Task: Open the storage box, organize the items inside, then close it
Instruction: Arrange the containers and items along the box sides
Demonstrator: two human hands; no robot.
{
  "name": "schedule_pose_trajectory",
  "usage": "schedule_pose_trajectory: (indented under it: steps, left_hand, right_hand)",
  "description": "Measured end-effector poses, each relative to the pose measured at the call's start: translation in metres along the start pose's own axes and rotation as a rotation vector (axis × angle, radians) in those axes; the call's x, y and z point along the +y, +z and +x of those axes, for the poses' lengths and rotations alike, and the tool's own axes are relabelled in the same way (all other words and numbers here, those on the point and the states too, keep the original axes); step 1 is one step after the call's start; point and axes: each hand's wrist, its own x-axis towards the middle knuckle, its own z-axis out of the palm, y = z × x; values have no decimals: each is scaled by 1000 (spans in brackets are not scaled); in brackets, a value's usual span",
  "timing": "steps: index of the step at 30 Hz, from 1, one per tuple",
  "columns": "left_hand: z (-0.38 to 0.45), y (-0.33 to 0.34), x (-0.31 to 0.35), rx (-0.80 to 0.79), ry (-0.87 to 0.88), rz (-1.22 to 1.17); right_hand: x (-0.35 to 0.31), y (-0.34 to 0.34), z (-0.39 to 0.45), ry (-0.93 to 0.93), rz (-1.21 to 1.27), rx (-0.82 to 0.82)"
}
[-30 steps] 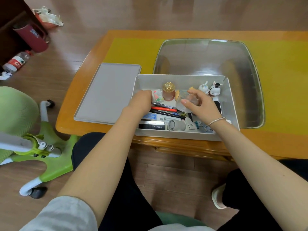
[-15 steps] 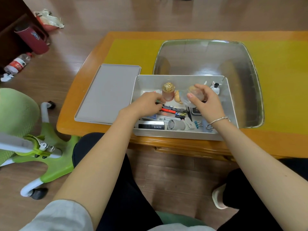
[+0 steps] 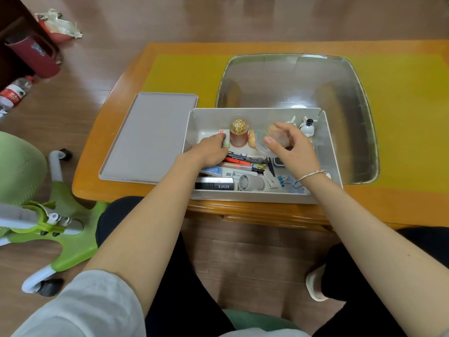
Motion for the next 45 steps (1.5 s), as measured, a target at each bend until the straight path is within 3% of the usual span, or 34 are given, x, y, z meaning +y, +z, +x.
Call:
schedule_pose_trajectory:
  steps: [11,22,26,35,40,45]
  left_hand:
    - [-7,5,0,93,-3,22]
    - [-14,5,-2,75,40,83]
    - [-17,5,-4,59,50,104]
    - [-60,-4,-17,361,188,-53]
    - [-78,-11,-25,236,202,9]
    - [-77,-4,-25,156,191,219]
  right_hand:
    - [-6,1,-4,-15,-65,3]
    - [-7,-2,-2,-16,-91,-10]
    - [-10,-1,1,-2,-143,-89]
    - [-27,15,7,-44,-268,-168]
    - [-37,15,6,-75,-244,-319]
    - [-31,6,0,-77,-283,-300]
